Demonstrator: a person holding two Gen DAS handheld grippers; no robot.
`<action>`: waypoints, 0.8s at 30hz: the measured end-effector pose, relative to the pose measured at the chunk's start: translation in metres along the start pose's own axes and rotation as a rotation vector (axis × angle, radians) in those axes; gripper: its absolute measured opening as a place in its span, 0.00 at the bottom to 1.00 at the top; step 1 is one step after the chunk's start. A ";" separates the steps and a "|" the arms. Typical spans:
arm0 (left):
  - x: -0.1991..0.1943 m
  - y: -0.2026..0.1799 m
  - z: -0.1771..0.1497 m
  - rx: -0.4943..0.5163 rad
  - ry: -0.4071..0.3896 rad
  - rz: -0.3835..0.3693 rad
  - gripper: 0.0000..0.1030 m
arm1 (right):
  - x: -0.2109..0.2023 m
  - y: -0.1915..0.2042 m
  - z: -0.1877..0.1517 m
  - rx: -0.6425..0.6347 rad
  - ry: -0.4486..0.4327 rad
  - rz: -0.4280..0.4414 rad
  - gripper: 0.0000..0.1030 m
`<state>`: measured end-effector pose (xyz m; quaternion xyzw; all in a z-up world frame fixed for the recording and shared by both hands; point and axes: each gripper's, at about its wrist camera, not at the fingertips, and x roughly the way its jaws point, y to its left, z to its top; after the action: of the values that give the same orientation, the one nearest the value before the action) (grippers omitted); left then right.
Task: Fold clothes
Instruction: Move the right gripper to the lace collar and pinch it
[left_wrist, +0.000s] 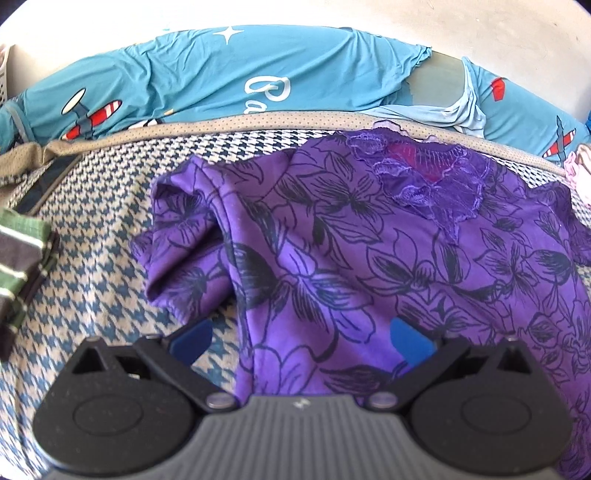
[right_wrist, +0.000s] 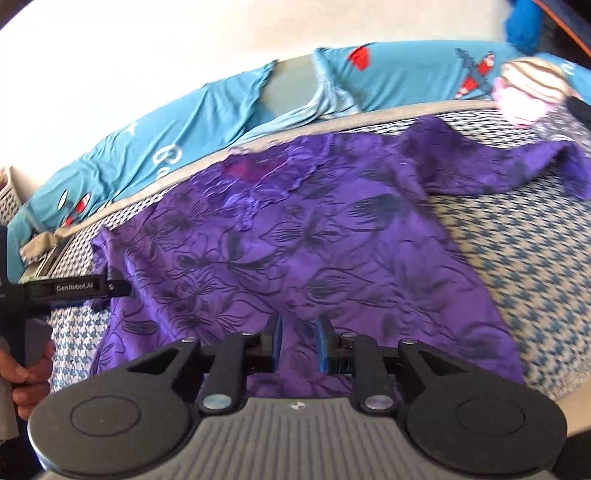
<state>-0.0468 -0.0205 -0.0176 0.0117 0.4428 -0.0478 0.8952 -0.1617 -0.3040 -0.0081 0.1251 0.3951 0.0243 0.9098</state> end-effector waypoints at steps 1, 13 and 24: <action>0.002 0.001 0.003 0.013 0.001 0.011 1.00 | 0.008 0.004 0.003 -0.018 0.011 0.012 0.19; 0.039 0.009 0.072 0.024 -0.071 0.007 1.00 | 0.091 0.011 0.072 -0.066 -0.050 0.064 0.20; 0.111 -0.009 0.134 0.035 -0.077 -0.045 1.00 | 0.159 -0.035 0.156 0.010 -0.169 -0.025 0.34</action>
<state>0.1250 -0.0462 -0.0240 0.0157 0.4073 -0.0760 0.9100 0.0587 -0.3476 -0.0274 0.1265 0.3185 0.0005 0.9394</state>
